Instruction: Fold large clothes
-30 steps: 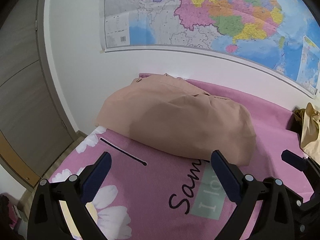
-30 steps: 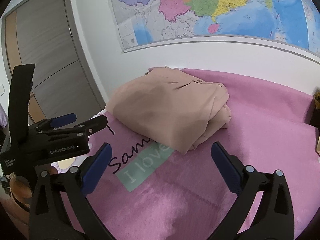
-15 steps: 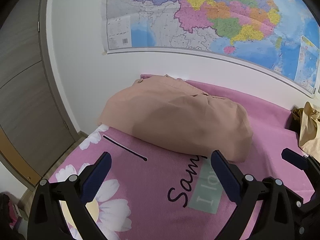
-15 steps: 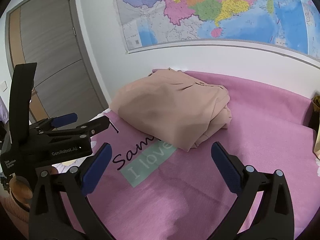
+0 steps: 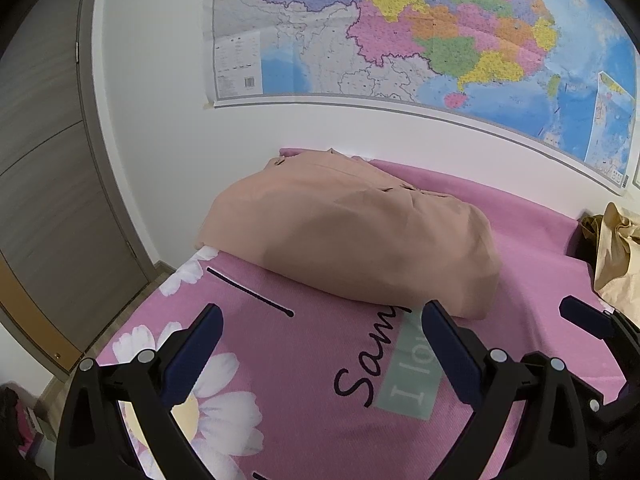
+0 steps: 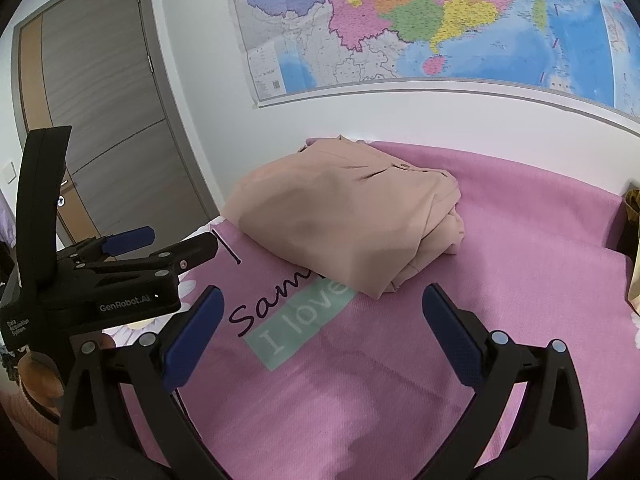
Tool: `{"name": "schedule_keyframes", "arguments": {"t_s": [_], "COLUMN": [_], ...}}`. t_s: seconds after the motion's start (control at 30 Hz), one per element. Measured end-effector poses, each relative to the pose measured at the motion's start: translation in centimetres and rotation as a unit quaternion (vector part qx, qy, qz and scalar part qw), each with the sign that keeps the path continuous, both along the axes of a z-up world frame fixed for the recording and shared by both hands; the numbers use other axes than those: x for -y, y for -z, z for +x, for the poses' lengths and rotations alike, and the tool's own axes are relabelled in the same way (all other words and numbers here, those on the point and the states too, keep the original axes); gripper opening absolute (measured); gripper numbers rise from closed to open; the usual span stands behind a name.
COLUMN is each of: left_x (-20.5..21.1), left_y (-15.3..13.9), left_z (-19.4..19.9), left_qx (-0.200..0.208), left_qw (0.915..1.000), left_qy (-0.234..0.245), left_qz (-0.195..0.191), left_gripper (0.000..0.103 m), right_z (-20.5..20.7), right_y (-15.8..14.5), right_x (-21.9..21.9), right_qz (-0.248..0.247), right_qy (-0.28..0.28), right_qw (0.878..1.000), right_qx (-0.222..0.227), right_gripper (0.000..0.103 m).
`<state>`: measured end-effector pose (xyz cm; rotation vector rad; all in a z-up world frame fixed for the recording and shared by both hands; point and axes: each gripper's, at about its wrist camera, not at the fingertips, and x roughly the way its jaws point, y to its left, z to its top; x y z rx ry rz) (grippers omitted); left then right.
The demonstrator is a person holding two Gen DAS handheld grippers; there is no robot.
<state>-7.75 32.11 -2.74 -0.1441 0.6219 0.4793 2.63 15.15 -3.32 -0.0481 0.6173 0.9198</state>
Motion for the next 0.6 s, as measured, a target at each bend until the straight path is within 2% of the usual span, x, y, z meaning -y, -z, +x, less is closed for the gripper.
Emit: {"name": "schedule_keyframes", "arguments": {"t_s": [0.6], "left_x": [0.54], "left_y": [0.06], "left_z": [-0.31], "left_qx": [0.001], "left_qw": [1.0000], "left_qy": [0.001], "left_qz": [0.004], "left_gripper": [0.096], "right_z": [-0.40], "right_y": [0.07], "right_x": [0.38], "right_qz": [0.004], "right_qy": [0.001], "right_qw": [1.000], "right_qx": [0.000], "right_gripper": [0.098]}}
